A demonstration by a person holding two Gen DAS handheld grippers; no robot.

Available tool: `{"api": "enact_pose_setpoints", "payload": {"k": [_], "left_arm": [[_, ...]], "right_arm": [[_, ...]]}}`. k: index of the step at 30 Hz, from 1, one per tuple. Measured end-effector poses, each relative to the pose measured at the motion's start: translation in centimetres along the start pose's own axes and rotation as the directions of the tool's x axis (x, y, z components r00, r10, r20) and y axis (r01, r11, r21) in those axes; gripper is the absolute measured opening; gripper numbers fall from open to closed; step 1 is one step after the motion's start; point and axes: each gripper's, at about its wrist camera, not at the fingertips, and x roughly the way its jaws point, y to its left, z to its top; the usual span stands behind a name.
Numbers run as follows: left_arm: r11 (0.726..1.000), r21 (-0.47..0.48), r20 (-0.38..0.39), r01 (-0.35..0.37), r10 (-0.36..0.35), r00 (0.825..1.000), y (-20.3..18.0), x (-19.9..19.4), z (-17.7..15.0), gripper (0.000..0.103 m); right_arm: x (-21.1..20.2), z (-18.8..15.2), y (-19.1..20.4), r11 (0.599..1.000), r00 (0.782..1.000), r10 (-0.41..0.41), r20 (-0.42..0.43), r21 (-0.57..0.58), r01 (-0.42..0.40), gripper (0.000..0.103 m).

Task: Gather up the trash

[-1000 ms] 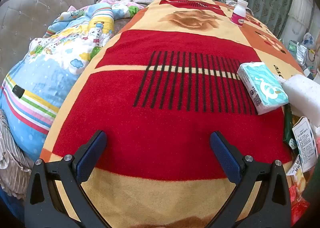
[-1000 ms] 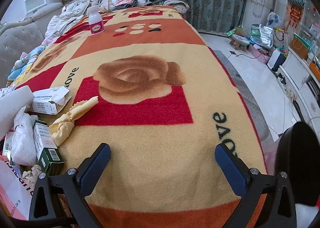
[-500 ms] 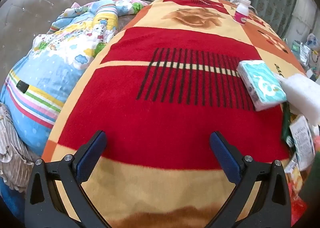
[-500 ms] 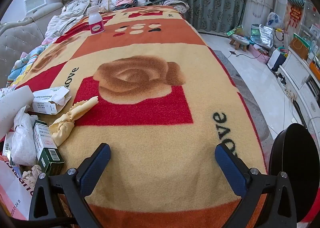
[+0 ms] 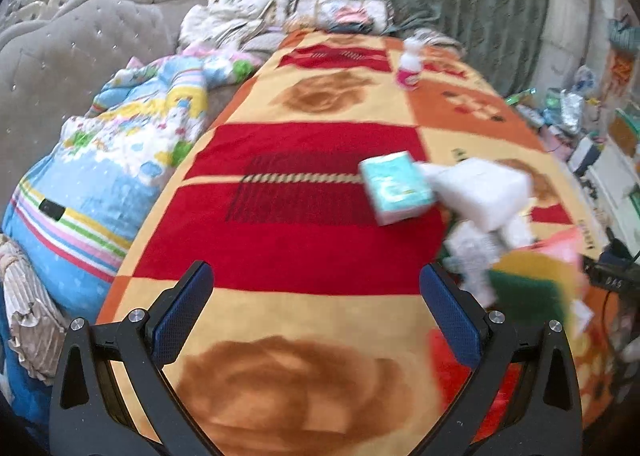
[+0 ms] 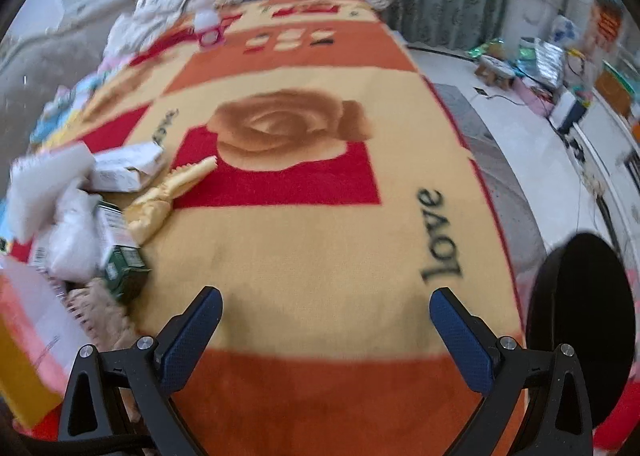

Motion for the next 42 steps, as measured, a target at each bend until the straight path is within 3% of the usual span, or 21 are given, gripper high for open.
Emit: {"api": "enact_pose_setpoints", "payload": {"k": [7,10,18,34,42], "left_arm": [[0.997,0.025,0.087,0.079,-0.081,0.993,-3.7,-3.6,1.1,0.102],[0.995,0.047,0.127,0.090,-0.095,0.987,-4.9,-5.0,1.4,0.102],[0.993,0.056,0.192,0.102,-0.111,0.975,-6.1,-7.0,2.0,0.102],[0.993,0.050,0.193,0.107,-0.115,0.974,-6.3,-7.4,1.8,0.102],[0.993,0.036,0.183,0.111,-0.116,0.976,-6.4,-7.2,1.9,0.102]], "right_arm": [[-6.7,-0.9,1.9,1.000,0.984,-0.015,0.175,-0.014,0.018,0.103],[-9.8,-1.0,3.1,1.000,0.965,-0.002,0.261,-0.019,0.007,0.103],[-13.9,-1.1,5.2,0.998,0.925,0.034,0.379,-0.064,-0.011,0.103],[-15.8,-1.1,6.6,0.996,0.905,0.067,0.420,-0.079,-0.037,0.103],[-15.6,-0.9,6.9,0.996,0.909,0.070,0.411,-0.086,-0.038,0.103]]}}
